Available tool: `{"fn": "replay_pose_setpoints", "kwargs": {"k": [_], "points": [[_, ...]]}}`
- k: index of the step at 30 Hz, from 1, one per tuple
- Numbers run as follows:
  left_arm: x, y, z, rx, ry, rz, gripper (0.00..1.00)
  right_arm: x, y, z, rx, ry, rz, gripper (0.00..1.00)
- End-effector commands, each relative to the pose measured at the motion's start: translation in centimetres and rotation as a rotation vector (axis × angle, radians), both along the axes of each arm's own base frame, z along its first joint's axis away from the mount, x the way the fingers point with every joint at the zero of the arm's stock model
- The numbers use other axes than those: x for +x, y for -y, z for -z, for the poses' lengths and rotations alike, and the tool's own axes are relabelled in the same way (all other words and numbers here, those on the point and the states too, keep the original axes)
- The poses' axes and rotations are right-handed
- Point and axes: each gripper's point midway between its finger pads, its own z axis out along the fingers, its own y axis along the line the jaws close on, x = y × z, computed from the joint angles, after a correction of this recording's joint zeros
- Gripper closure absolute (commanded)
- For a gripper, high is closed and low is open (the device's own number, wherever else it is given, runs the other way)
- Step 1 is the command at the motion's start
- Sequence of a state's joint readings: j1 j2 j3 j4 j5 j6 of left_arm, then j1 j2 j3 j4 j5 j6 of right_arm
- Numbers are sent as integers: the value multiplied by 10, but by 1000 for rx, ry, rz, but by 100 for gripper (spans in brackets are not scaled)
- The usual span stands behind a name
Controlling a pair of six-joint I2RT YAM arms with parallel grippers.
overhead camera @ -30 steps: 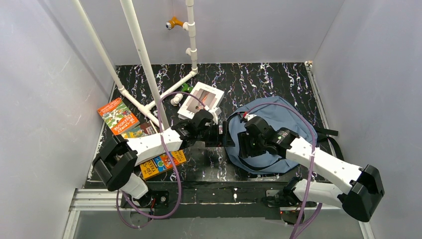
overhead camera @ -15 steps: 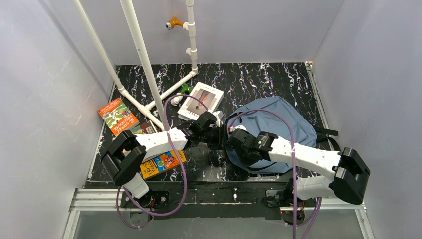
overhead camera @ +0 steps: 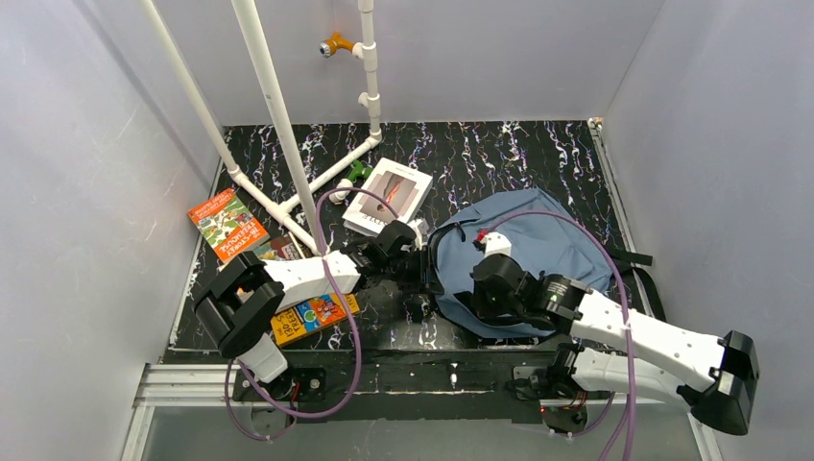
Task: Pack the student bag
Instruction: Adjust the student bag at the center of the board.
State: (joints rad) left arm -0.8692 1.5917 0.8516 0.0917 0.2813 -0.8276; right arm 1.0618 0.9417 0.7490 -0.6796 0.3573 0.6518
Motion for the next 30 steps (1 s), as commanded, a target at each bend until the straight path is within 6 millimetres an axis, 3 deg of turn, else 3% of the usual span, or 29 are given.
{"fn": "replay_pose_setpoints", "kwargs": {"k": [1,5,9,12,18,22,25,30], "points": [[-8,-15,23,78,-21,-12,72,13,-26,-31,301,69,122,99],[-11,-20,23,79,-17,-10,68,21,-8,-65,446,185,211,99],[-12,-24,4,44,46,11,58,28,20,-89,508,293,290,99],[-13,-23,-20,-8,97,26,46,29,24,-91,513,309,302,99],[-18,-3,-86,-180,127,60,22,29,13,-82,418,284,240,99],[-13,11,-121,-266,102,20,15,28,10,-87,386,304,174,99],[2,17,-127,-277,-1,-127,3,25,10,-85,352,300,141,99],[9,39,-116,-270,-286,-286,3,23,7,-84,350,298,105,99]]}}
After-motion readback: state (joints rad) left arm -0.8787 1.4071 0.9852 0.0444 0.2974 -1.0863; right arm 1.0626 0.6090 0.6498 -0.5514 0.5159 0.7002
